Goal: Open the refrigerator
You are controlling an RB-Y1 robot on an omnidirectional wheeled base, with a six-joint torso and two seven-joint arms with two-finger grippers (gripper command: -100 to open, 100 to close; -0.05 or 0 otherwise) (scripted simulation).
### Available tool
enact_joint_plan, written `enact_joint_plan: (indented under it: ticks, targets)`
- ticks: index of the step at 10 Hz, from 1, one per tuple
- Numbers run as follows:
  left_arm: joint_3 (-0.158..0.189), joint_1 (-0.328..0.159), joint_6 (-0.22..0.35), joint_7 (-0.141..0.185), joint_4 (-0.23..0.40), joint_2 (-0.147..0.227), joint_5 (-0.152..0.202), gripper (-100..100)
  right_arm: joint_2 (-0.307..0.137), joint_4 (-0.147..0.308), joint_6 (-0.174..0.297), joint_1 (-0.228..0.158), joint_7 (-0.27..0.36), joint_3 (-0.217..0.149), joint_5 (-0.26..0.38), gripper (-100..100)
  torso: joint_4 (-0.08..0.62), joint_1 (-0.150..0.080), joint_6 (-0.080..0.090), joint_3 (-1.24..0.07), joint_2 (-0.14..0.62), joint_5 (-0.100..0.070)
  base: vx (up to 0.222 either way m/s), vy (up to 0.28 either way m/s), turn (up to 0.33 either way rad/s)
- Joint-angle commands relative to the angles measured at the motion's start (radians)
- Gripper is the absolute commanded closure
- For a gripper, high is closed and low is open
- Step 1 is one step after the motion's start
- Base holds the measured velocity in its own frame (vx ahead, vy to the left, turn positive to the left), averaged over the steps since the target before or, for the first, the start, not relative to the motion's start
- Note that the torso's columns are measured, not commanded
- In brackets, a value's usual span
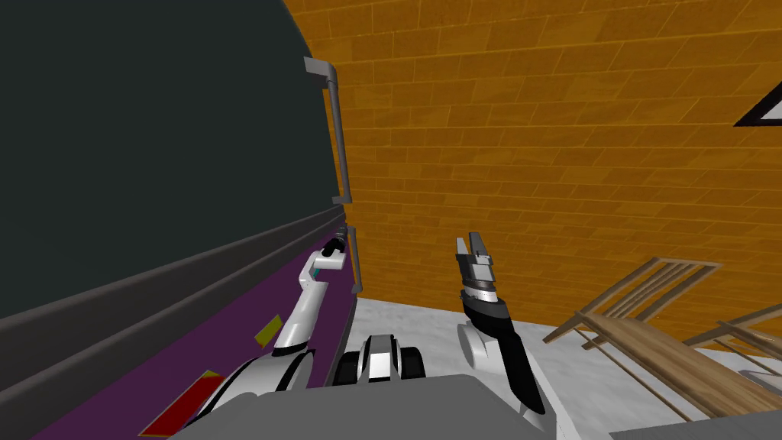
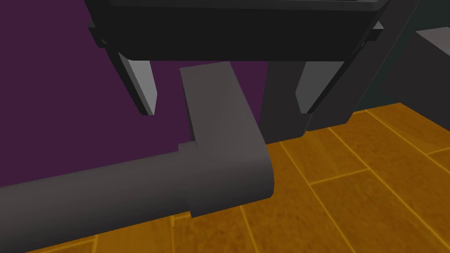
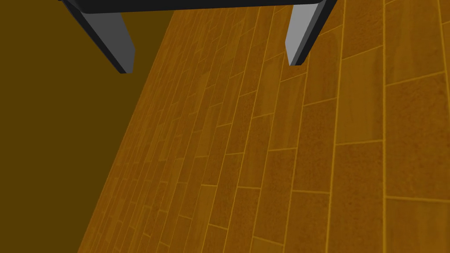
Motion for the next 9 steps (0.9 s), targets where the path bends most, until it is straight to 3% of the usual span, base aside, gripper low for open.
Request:
enact_joint_plan:
  ticks: [1, 2, 3, 4, 5, 9]
  targets:
    - [0.003, -0.004, 0.009, 0.002, 0.005, -0.022, -0.008, -100, 0.0, 0.0, 0.0, 0.0, 0.0, 0.0, 0.0, 0, 0.003, -0.005, 0.001, 0.004, 0.007, -0.002, 0.018, 0.015, -0.006]
    - [0.002, -0.004, 0.011, 0.003, 0.005, -0.025, -0.009, -100, 0.0, 0.0, 0.0, 0.0, 0.0, 0.0, 0.0, 0, 0.004, -0.008, 0.001, 0.007, 0.011, -0.003, 0.007, 0.002, -0.003]
    - [0.002, -0.004, 0.011, 0.003, 0.005, -0.025, -0.008, 100, 0.0, 0.0, 0.0, 0.0, 0.0, 0.0, 0.0, 0, 0.004, -0.008, 0.001, 0.007, 0.011, -0.003, 0.006, 0.001, -0.004]
    - [-0.036, -0.014, 0.009, -0.002, 0.012, -0.034, 0.005, 100, 0.0, 0.0, 0.0, 0.0, 0.0, 0.0, 0.0, 0, 0.003, -0.007, 0.001, 0.006, 0.01, -0.002, -0.111, -0.07, -0.147]
    - [-0.036, -0.014, 0.009, -0.002, 0.012, -0.034, 0.005, 100, 0.0, 0.0, 0.0, -0.001, 0.0, 0.0, 0.0, 0, 0.0, -0.012, 0.007, 0.006, 0.01, -0.003, -0.18, -0.11, -0.175]
    - [-0.112, -0.028, 0.008, -0.011, 0.028, -0.054, 0.032, 100, 0.0, 0.0, 0.0, -0.001, 0.0, 0.001, 0.0, 0, 0.002, -0.004, -0.002, 0.007, 0.01, -0.001, -0.204, -0.131, -0.151]
